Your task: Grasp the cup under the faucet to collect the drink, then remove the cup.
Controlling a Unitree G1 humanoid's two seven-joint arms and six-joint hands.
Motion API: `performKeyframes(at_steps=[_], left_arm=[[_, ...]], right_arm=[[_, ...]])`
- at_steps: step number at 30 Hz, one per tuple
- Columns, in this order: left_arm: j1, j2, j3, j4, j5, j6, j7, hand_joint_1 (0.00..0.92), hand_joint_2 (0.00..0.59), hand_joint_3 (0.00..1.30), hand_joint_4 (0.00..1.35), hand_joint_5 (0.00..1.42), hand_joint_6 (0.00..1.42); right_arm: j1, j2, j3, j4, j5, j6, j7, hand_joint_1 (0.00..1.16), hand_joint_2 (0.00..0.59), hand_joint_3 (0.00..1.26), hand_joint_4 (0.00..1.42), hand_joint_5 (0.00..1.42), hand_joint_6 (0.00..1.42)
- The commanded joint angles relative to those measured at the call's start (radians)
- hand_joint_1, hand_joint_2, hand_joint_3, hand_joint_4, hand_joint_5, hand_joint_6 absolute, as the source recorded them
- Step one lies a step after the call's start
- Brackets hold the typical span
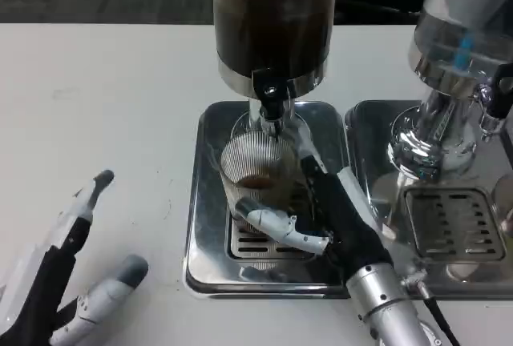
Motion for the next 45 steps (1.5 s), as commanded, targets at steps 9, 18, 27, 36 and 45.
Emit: performKeyframes(at_steps=[9,18,27,36,45], left_arm=[[0.002,0.0,-0.002,0.016,-0.01,0.01,0.014,0.0,0.123,0.04,0.0,0.0,0.0],[0.015,-0.004,0.003,0.011,-0.02,0.013,0.016,0.0,0.126,0.04,0.0,0.0,0.0],[0.028,-0.01,0.008,0.003,-0.026,0.016,0.018,0.0,0.128,0.04,0.0,0.0,0.0],[0.033,-0.009,0.009,-0.003,-0.035,0.02,0.012,0.0,0.129,0.05,0.0,0.0,0.0],[0.025,-0.01,0.003,0.002,-0.038,0.021,0.008,0.0,0.129,0.05,0.0,0.0,0.0]], right_arm=[[-0.01,0.009,0.024,0.011,-0.007,0.009,0.017,0.81,0.172,0.0,0.08,0.09,0.22],[-0.019,0.014,0.024,0.022,-0.008,0.017,0.007,0.82,0.172,0.0,0.13,0.14,0.26],[-0.021,0.015,0.03,0.025,-0.039,0.018,-0.033,0.91,0.171,0.15,0.26,0.26,0.37],[-0.022,0.028,0.024,0.022,-0.072,0.011,-0.125,1.02,0.203,0.36,0.41,0.43,0.54],[-0.022,0.038,0.013,0.012,-0.083,0.005,-0.195,1.05,0.196,0.47,0.5,0.55,0.66]])
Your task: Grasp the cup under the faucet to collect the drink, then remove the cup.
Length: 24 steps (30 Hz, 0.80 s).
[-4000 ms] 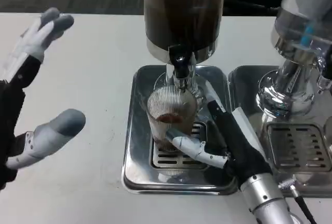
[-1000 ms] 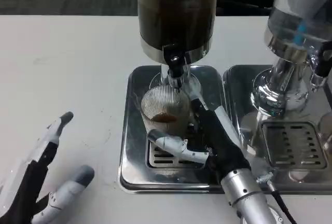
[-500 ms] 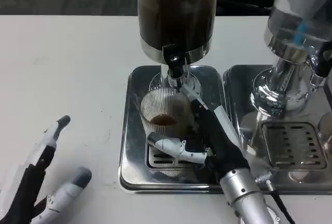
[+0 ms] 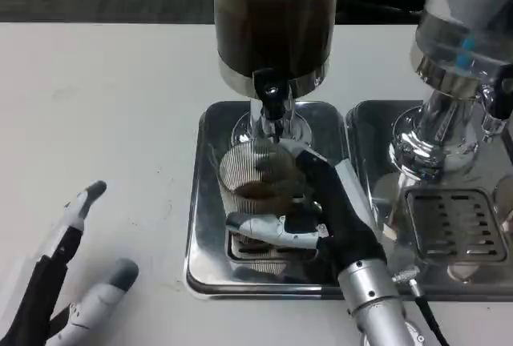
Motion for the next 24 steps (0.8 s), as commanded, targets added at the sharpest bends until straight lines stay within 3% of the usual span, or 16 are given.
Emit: performKeyframes(at_steps=[1,9,24], left_arm=[[-0.001,-0.002,-0.001,-0.004,-0.013,0.011,0.006,0.0,0.129,0.05,0.0,0.0,0.0],[-0.008,-0.002,-0.009,0.005,-0.016,0.013,0.002,0.0,0.129,0.05,0.0,0.0,0.0],[-0.018,0.005,-0.037,0.017,-0.022,0.014,-0.007,0.0,0.126,0.06,0.0,0.0,0.0]], right_arm=[[-0.002,0.011,-0.008,0.0,-0.007,-0.001,-0.036,1.05,0.189,0.49,0.52,0.58,0.68],[0.008,0.007,-0.006,-0.015,-0.025,-0.009,-0.073,1.09,0.16,0.56,0.59,0.75,1.0],[0.084,-0.007,-0.012,-0.158,-0.083,0.007,-0.125,1.1,0.111,0.63,0.7,0.86,1.22]])
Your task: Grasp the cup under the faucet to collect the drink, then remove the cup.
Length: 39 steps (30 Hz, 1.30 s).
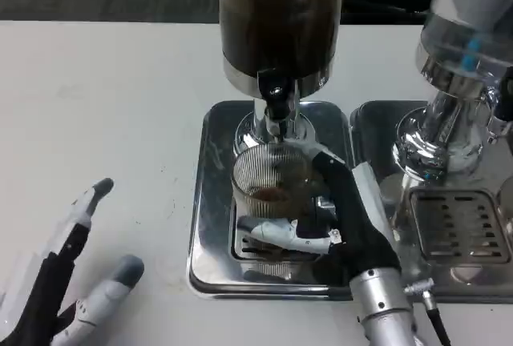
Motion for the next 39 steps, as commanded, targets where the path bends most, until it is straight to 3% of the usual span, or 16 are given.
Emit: performKeyframes(at_steps=[1,19,39], left_arm=[[-0.007,0.006,-0.01,0.018,-0.004,0.008,-0.007,0.0,0.125,0.06,0.0,0.0,0.0],[-0.031,0.009,-0.031,0.05,-0.008,0.0,-0.017,0.0,0.126,0.07,0.0,0.0,0.0],[-0.047,0.009,-0.065,0.064,0.002,-0.007,-0.016,0.0,0.124,0.07,0.0,0.0,0.0]], right_arm=[[0.019,0.01,-0.015,-0.068,0.004,-0.001,-0.028,1.09,0.11,0.63,0.71,0.86,1.22],[0.085,0.007,-0.025,-0.179,-0.001,0.057,-0.001,1.09,0.108,0.66,0.74,0.89,1.28],[0.197,-0.035,-0.014,-0.428,-0.031,0.218,0.099,1.06,0.098,0.72,0.8,0.94,1.36]])
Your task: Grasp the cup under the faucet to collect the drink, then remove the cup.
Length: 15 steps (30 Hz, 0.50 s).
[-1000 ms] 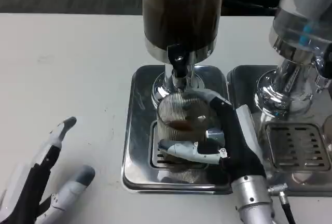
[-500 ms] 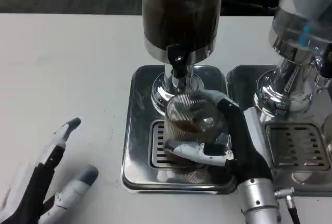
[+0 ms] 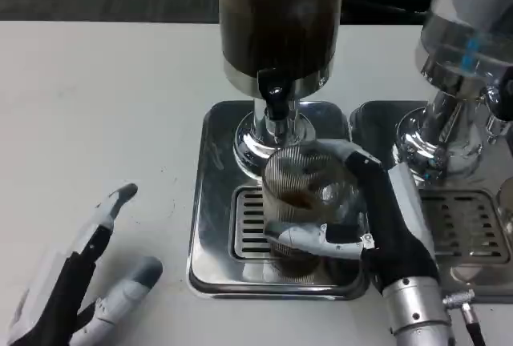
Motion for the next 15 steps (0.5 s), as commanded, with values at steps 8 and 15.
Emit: performKeyframes(at_steps=[8,15], left_arm=[[0.004,0.034,-0.012,-0.023,0.059,-0.007,0.002,0.0,0.124,0.06,0.0,0.0,0.0],[0.049,0.097,0.02,-0.153,0.164,0.036,0.014,0.0,0.122,0.0,0.0,0.0,0.0]], right_arm=[[0.088,-0.029,0.006,-0.142,-0.002,0.016,0.029,1.06,0.089,0.73,0.82,0.95,1.36],[0.116,-0.036,0.004,-0.208,-0.008,0.018,0.023,1.05,0.088,0.75,0.84,0.97,1.38]])
